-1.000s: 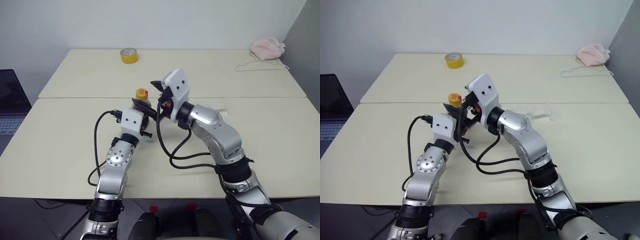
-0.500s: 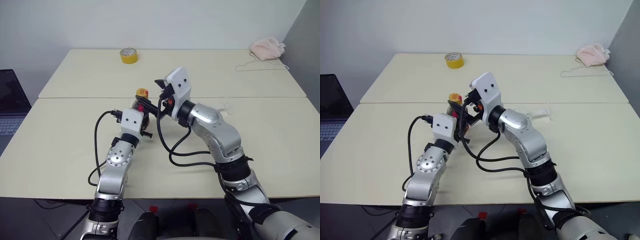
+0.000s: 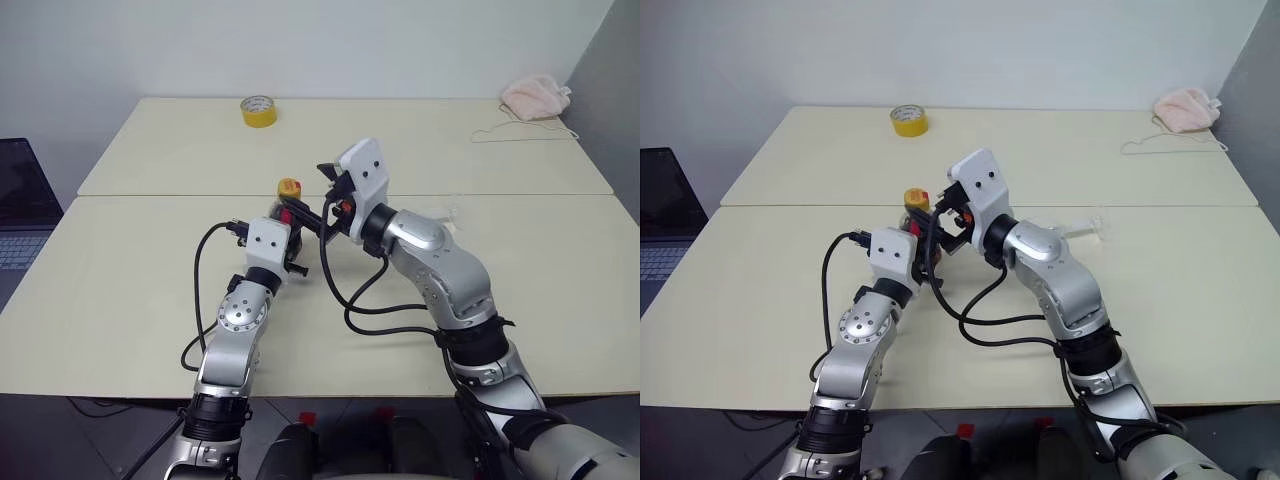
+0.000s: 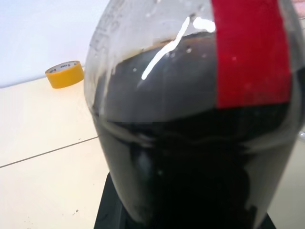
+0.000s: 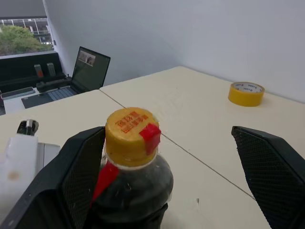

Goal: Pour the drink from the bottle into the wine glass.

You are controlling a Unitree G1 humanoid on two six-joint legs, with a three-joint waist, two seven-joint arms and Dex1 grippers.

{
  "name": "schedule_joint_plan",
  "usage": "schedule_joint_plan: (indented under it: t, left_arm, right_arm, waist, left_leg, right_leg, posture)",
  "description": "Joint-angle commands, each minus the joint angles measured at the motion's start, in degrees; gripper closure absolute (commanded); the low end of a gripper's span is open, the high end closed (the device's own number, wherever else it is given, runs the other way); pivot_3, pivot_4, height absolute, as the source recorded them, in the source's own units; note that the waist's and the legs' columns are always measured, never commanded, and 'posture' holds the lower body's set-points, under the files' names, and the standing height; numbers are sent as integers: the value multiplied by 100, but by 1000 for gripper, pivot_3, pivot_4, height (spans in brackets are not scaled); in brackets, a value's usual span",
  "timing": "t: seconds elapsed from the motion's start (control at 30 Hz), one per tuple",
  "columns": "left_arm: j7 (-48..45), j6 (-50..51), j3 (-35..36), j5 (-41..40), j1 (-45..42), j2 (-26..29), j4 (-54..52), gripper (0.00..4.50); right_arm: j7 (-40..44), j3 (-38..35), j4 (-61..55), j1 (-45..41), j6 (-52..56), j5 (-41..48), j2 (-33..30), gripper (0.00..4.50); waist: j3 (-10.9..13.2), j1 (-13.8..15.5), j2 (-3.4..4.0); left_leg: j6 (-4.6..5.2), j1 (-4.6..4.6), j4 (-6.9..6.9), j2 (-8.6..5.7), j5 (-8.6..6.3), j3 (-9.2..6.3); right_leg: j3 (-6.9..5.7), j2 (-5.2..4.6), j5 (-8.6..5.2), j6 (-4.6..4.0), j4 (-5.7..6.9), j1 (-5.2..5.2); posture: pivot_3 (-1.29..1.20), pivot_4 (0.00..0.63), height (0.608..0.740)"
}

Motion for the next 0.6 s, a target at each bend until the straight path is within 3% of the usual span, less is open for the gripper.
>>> schedule_joint_plan:
  t: [0.03,0.3,0.47,0.6]
  left_arm:
    - [67,-194,199,-82,-98,10,-279,3744]
    - [52,-174,225,-54,-79,-40,-327,3744]
    - [28,-170,204,-33,-101,-31,-321,3744]
    - [20,-164,173,-25,-120,-43,-313,3744]
  right_arm:
    - [-112,-407,-303,141,142,-10,-278,0]
    - [86,-591,-462,230,273,164,-660,0]
    - [362,-390,-938,85,755,786,-354,0]
    - [74,-163,-630,-197,629,596,129,0]
  waist:
    - [0,6,0]
    - [0,-2,0]
    - [0,-5,-1]
    - [0,-7,0]
  left_leg:
    - [0,0,0,0,0,-1]
    - [0,0,-2,2,0,3]
    - [0,0,-2,3,0,3]
    - [0,2,-1,3,0,1]
  right_leg:
    - [-1,0,0,0,0,0]
    - [0,1,0,0,0,0]
    - [0,1,0,0,-1,1]
    - [-1,2,0,0,2,0]
  posture:
    - [0,150,740]
    - [0,150,740]
    - [0,150,740]
    - [0,150,740]
